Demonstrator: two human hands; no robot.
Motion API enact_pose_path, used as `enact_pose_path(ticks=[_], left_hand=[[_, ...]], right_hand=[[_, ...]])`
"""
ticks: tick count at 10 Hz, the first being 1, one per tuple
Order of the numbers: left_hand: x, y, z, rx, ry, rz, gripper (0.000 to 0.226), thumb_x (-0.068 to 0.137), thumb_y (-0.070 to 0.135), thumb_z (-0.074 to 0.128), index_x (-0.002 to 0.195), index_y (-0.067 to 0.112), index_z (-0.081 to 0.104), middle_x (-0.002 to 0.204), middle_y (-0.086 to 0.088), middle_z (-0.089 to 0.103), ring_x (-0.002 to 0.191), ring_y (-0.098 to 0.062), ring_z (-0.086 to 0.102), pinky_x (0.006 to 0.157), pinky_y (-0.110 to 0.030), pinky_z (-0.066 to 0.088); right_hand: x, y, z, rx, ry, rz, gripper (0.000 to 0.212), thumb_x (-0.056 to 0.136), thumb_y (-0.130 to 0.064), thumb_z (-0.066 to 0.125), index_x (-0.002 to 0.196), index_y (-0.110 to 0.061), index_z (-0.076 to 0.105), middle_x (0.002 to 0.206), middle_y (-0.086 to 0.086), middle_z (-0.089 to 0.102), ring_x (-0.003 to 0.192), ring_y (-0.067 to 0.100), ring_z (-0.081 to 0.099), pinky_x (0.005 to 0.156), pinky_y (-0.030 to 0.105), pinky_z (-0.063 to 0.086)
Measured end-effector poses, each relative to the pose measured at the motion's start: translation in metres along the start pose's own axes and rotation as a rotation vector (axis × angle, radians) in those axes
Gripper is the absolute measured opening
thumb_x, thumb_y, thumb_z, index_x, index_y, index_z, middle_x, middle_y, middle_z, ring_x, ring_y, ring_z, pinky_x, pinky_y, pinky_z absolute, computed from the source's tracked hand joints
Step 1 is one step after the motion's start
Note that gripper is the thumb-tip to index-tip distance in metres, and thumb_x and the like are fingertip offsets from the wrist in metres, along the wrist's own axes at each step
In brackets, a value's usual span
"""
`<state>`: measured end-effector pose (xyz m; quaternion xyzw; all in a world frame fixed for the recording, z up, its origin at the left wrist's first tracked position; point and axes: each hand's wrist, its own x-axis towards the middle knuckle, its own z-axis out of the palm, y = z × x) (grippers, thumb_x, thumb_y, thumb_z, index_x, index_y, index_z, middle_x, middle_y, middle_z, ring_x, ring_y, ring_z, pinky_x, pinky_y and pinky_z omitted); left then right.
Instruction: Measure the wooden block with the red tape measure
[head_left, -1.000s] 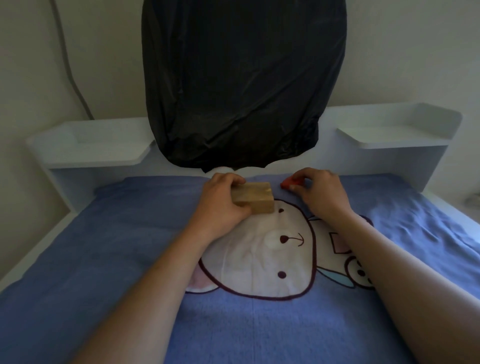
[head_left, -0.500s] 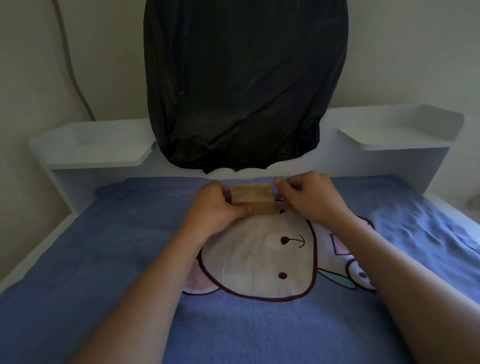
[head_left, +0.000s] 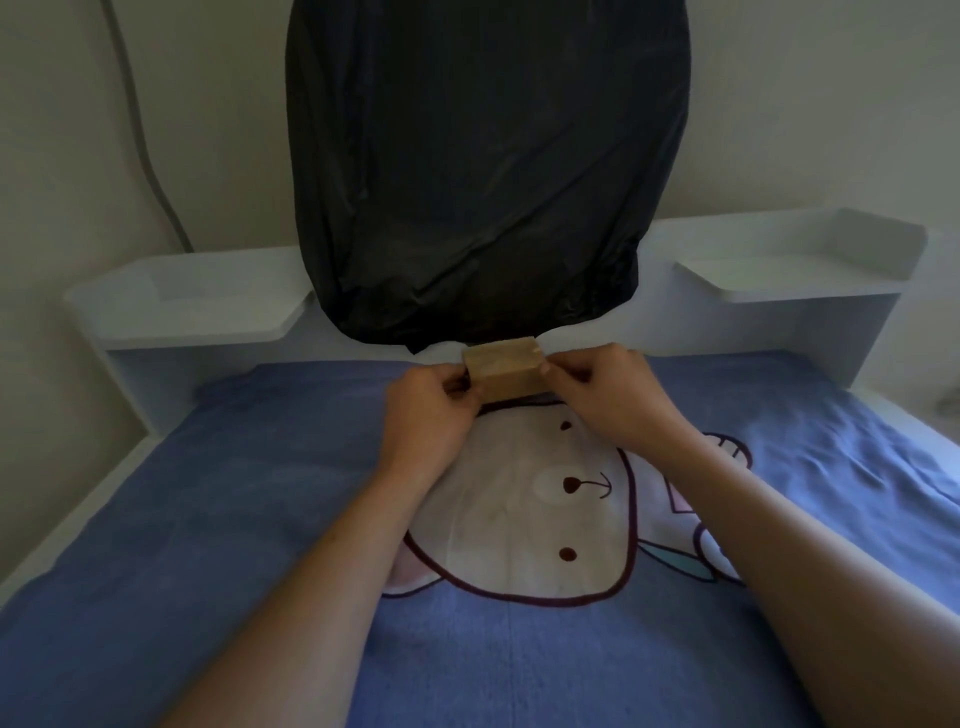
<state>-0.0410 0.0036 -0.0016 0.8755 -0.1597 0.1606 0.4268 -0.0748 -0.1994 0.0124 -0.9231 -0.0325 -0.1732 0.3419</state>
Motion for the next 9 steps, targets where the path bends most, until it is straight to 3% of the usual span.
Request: enact_pose_path(ticks=[2,3,5,6,7,8,9], left_hand=[[0.007,-0.005,0.009,-0.009,-0.045,0.017,0.028,0.097,0.014,0.066,0.124,0.020,0.073,0.108,0.000,0.079,0.087,-0.002,0.064,0.065,-0.001,0.040],[0.008,-0.007,0.012,0.005,-0.076,0.014,0.028,0.097,0.013,0.064,0.123,0.020,0.073,0.105,-0.001,0.078,0.089,-0.006,0.067,0.065,-0.002,0.041],[0.009,-0.012,0.016,0.015,-0.091,0.004,0.026,0.098,0.015,0.064,0.121,0.021,0.073,0.102,0.002,0.077,0.074,0.008,0.057,0.060,0.001,0.039],[0.010,-0.012,0.017,0.002,-0.072,-0.004,0.027,0.098,0.015,0.064,0.123,0.020,0.072,0.104,0.000,0.076,0.076,0.008,0.058,0.059,0.004,0.040],[0.010,-0.012,0.016,0.000,0.007,-0.027,0.035,0.100,0.018,0.063,0.135,0.014,0.065,0.115,-0.002,0.074,0.092,-0.003,0.061,0.061,0.006,0.036],[0.010,-0.007,0.013,-0.011,0.127,-0.009,0.024,0.099,0.028,0.064,0.122,0.021,0.067,0.104,0.007,0.069,0.078,0.004,0.058,0.060,-0.002,0.040],[0.010,0.006,0.012,-0.148,0.142,-0.012,0.016,0.098,0.042,0.060,0.087,0.030,0.061,0.086,0.010,0.064,0.076,0.000,0.060,0.055,-0.007,0.042]], right_hand=[[0.002,0.001,0.007,0.026,-0.008,0.009,0.033,0.098,-0.046,0.050,0.113,-0.027,0.072,0.076,-0.012,0.066,0.070,0.004,0.062,0.057,0.018,0.041],[0.005,0.005,0.011,-0.008,0.005,0.028,0.028,0.100,-0.037,0.050,0.107,-0.025,0.073,0.062,-0.013,0.060,0.060,0.004,0.059,0.051,0.016,0.036],[0.005,0.009,0.013,-0.031,-0.030,0.051,0.025,0.102,-0.030,0.048,0.108,-0.023,0.072,0.069,-0.006,0.063,0.065,0.012,0.061,0.054,0.022,0.043],[0.005,0.009,0.013,-0.031,-0.036,0.060,0.027,0.102,-0.031,0.047,0.112,-0.023,0.071,0.071,-0.006,0.063,0.067,0.012,0.061,0.056,0.021,0.042],[0.004,0.008,0.012,-0.033,0.004,0.044,0.028,0.102,-0.033,0.047,0.118,-0.026,0.068,0.074,-0.009,0.063,0.067,0.006,0.060,0.056,0.017,0.038],[0.002,0.000,0.010,-0.006,0.086,0.016,0.026,0.101,-0.041,0.047,0.107,-0.026,0.068,0.086,-0.006,0.067,0.074,0.009,0.061,0.060,0.021,0.041],[-0.001,-0.012,0.006,0.069,0.160,0.016,0.034,0.097,-0.054,0.046,0.086,-0.026,0.062,0.072,-0.005,0.063,0.065,0.011,0.060,0.056,0.025,0.045]])
